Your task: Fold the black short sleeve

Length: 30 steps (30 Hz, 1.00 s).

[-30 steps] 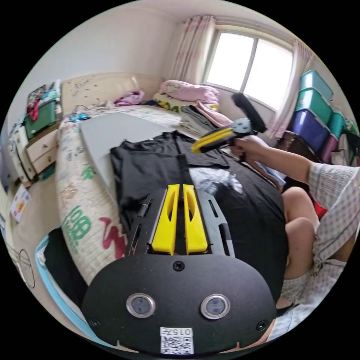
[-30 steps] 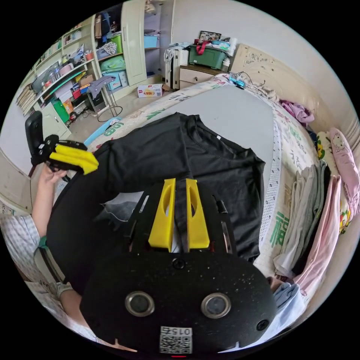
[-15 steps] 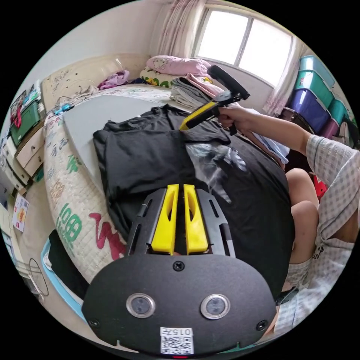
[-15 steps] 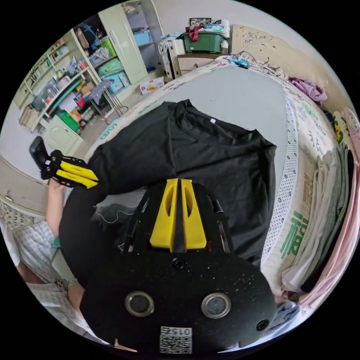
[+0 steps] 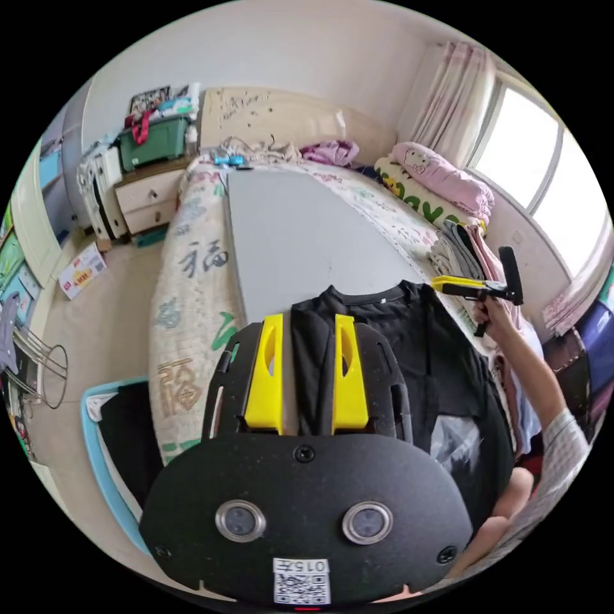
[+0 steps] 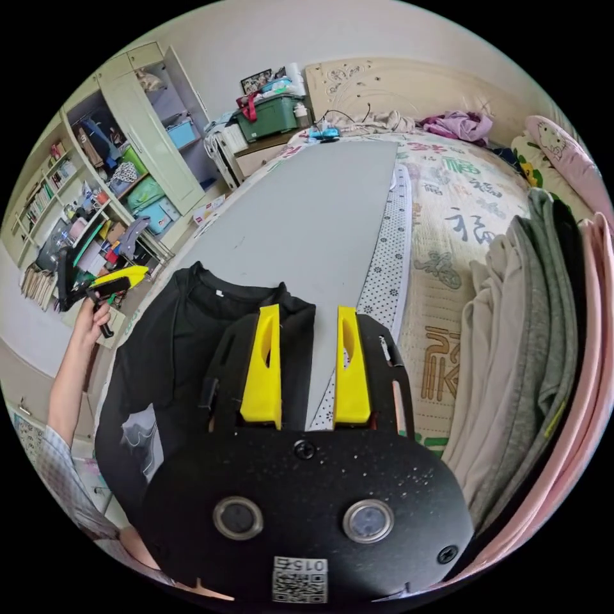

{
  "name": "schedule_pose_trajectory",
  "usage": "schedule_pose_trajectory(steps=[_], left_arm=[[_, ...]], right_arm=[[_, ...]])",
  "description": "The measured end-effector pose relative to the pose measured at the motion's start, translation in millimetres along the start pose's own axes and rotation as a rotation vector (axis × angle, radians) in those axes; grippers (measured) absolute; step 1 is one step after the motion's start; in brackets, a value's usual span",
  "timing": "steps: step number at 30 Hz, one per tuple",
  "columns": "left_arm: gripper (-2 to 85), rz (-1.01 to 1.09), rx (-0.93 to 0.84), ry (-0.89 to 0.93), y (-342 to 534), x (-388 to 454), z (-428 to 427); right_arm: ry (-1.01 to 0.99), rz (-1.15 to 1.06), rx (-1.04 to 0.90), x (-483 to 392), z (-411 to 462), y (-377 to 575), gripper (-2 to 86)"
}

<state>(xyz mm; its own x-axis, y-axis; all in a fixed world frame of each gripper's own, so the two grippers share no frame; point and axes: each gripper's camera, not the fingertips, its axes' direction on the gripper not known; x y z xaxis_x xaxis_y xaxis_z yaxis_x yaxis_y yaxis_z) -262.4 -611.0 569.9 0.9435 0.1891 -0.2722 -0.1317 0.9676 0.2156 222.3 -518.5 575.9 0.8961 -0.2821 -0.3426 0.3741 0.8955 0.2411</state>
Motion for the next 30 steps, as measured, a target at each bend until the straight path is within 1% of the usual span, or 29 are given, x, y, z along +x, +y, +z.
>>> schedule_pose_trajectory(steps=[2,4,5,9,13,14,16,18,20,21,23,24,26,27,29,30], left_arm=[[12.8,-0.017,-0.089,0.053,-29.9,8.1,29.9],[13.2,-0.023,-0.141,0.002,-42.8,14.5,47.3],[13.1,-0.029,-0.162,-0.017,-47.3,16.9,56.4],[10.4,-0.048,-0.181,-0.032,-46.5,21.2,73.0],[4.7,-0.022,-0.199,-0.077,-41.5,33.2,73.4],[2.5,-0.01,-0.208,-0.07,-40.9,36.4,71.8],[1.2,0.012,-0.184,-0.078,-39.0,43.1,61.8],[0.5,0.035,-0.139,-0.092,-35.2,50.5,42.5],[0.1,0.064,-0.035,-0.026,-21.9,61.3,-1.9],[0.0,0.077,-0.008,-0.005,-16.4,64.8,-15.7],[-0.1,0.136,0.077,0.057,16.5,82.5,-78.0],[-0.1,0.154,0.093,0.071,27.8,87.9,-94.7],[-0.2,0.226,0.161,0.113,86.0,110.3,-165.7],[-0.2,0.244,0.175,0.125,103.2,115.8,-183.4],[-0.3,0.287,0.225,0.158,180.0,133.6,-246.6],[-0.3,0.297,0.225,0.164,200.3,137.9,-258.8]], right_arm=[[-0.07,-0.026,-0.029,-1.2,1.8,-4.9,11.8],[-0.072,-0.035,-0.072,-4.0,4.6,-8.1,11.0],[-0.062,-0.046,-0.061,-6.7,0.2,-8.7,10.1],[-0.109,-0.054,-0.062,-10.9,-12.2,-12.2,8.2],[-0.185,-0.079,-0.056,-21.8,-31.6,-8.1,3.0],[-0.175,-0.094,-0.048,-28.2,-39.2,-6.0,2.2],[-0.138,-0.116,-0.043,-39.7,-53.4,-2.8,1.4],[-0.118,-0.152,-0.018,-55.1,-75.9,3.1,0.9],[-0.111,-0.21,0.035,-81.8,-119.9,16.3,0.6],[-0.115,-0.227,0.045,-89.8,-132.5,20.8,0.5],[-0.145,-0.298,0.073,-128.0,-187.8,47.4,0.4],[-0.154,-0.319,0.076,-139.0,-202.0,56.7,0.3],[-0.17,-0.421,0.087,-188.1,-259.2,106.0,0.3],[-0.17,-0.453,0.091,-201.2,-273.2,121.3,0.3],[-0.182,-0.565,0.086,-249.0,-321.0,190.1,0.3],[-0.187,-0.583,0.072,-259.5,-329.7,208.4,0.2]])
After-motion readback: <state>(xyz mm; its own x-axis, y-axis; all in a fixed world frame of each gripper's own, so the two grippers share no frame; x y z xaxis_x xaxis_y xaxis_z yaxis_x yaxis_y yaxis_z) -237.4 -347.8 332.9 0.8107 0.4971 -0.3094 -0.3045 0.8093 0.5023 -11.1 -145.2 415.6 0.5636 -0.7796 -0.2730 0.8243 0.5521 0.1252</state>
